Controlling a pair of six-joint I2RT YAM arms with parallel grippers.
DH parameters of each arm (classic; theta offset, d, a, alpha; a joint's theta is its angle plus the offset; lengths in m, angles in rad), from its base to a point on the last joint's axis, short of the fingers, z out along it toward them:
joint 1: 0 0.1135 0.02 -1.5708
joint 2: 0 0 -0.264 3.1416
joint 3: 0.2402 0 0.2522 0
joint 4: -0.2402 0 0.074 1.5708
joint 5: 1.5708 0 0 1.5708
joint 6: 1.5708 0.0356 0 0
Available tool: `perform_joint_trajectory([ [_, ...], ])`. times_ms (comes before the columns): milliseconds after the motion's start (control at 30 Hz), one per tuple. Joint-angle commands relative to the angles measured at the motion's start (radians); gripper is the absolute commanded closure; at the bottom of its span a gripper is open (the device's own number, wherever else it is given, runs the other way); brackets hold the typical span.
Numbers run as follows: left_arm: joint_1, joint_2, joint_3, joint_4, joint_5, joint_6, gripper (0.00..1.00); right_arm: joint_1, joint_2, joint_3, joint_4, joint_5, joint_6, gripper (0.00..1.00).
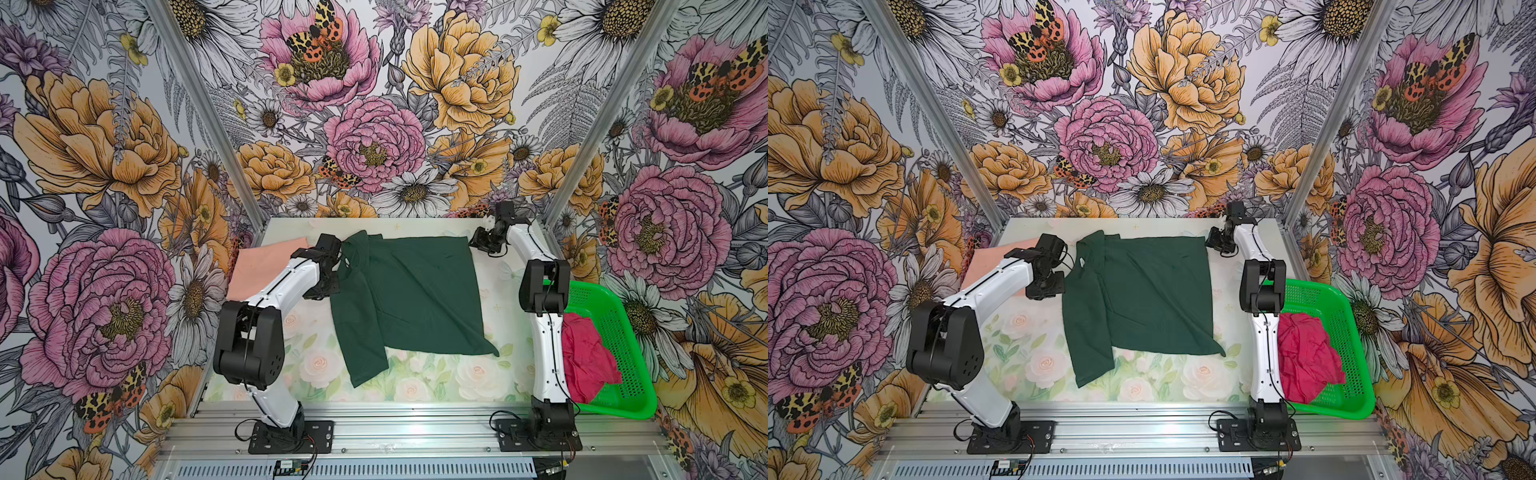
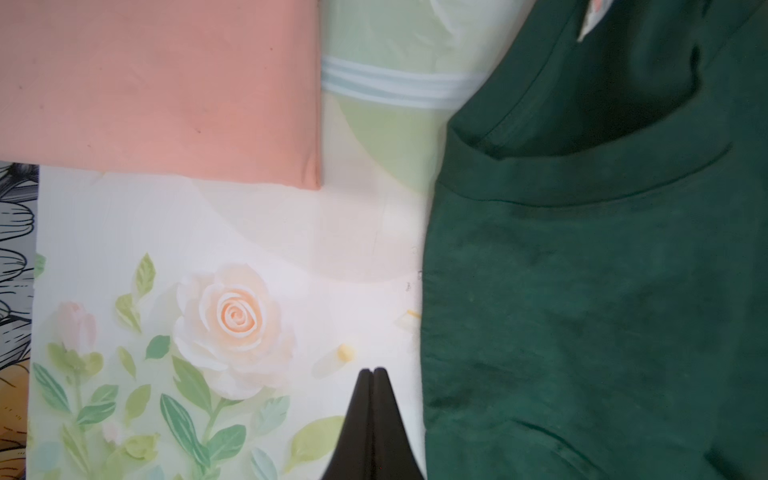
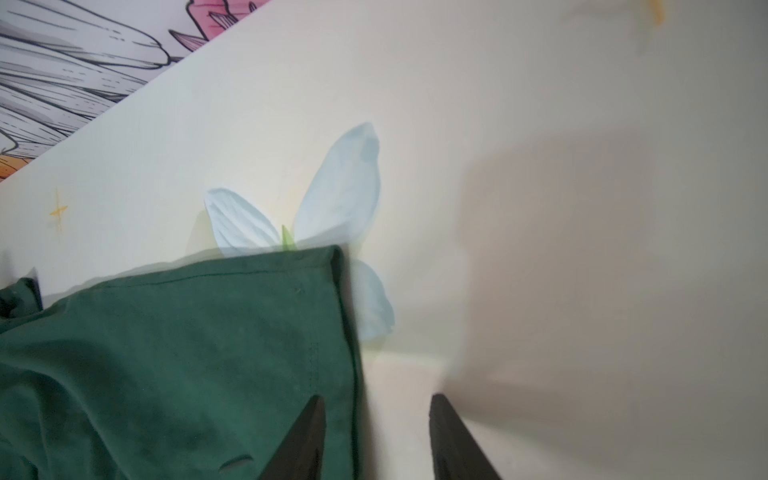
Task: Fold and stack t-shirts
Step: Flatten out the T-shirt at the center of the board.
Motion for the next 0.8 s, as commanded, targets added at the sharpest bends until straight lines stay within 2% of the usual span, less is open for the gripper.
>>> perform_joint_trajectory([
  [0,-0.028,0.062,0.035,0.007,0.045,0.002,1.0,0.006,0.034,0.064,0.005,-0.019,0.015,0.59],
  [133,-0.044,0.135,0.059,0.008,0.057,0.006,1.0,0.013,0.073,0.113,0.006,-0.055,0.032,0.58],
  [333,-0.043,0.158,0.079,0.007,0.057,0.016,1.0,0.045,0.116,0.17,0.006,-0.039,0.041,0.6],
  [500,-0.035,0.162,0.075,0.007,0.057,0.029,1.0,0.065,0.135,0.188,-0.007,0.029,0.034,0.73],
  [567,-0.027,0.164,0.071,0.007,0.057,0.036,1.0,0.071,0.137,0.193,-0.023,0.049,0.029,0.84],
  [633,-0.02,0.169,0.068,0.007,0.057,0.039,1.0,0.074,0.135,0.201,-0.041,0.065,0.022,1.0],
  [767,-0.018,0.182,0.073,0.007,0.058,0.047,1.0,0.078,0.098,0.203,-0.049,0.15,0.016,1.0],
])
